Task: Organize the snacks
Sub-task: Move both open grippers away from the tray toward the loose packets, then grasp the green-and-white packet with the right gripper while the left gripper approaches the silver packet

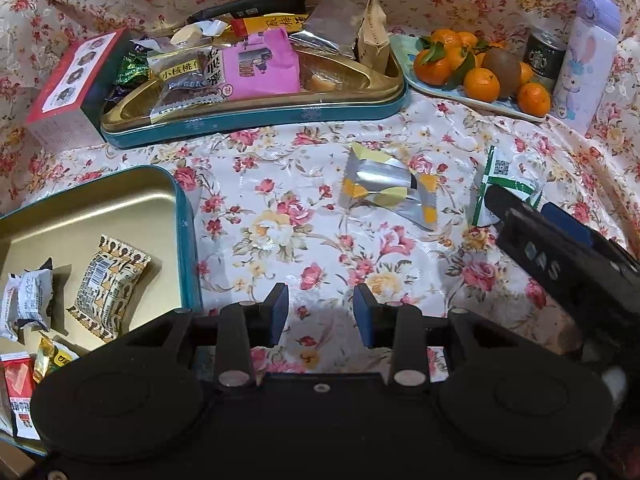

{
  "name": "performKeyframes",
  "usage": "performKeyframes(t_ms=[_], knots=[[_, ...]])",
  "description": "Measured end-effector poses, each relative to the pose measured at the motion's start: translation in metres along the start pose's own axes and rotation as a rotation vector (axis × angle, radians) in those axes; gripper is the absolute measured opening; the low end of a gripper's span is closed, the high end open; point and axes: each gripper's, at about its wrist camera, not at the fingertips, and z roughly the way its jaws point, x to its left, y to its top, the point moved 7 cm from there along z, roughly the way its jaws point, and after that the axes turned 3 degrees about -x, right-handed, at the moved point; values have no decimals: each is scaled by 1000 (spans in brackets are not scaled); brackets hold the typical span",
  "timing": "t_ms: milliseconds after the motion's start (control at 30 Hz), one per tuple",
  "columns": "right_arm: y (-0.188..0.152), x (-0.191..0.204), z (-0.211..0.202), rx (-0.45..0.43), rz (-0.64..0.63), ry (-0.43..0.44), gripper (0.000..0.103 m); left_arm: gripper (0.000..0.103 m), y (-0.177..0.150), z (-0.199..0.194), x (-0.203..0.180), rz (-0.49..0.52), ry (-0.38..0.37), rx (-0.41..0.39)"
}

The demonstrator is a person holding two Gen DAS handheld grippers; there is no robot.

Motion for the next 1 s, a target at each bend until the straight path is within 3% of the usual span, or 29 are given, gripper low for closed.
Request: performKeyframes(t_ms=[133, 267, 367, 467, 800, 1000], knots=[[2, 4, 15, 20, 54, -45, 66, 44, 1, -3, 3, -3, -3, -12], [2, 6, 28, 13, 19, -122, 66, 44, 3, -5, 6, -8, -8, -18], [-3, 10, 29, -13, -57, -140, 53, 44, 6, -6, 6, -3, -12, -29], [-8, 4, 18, -37, -73, -112, 50, 44, 11, -6, 4, 9, -17, -44], [-9, -28, -2, -95, 114, -29, 49, 44, 51, 6, -13, -7, -12, -73], [-10, -31, -1, -91, 148, -15, 49, 44, 87, 31, -22, 29, 51, -97]])
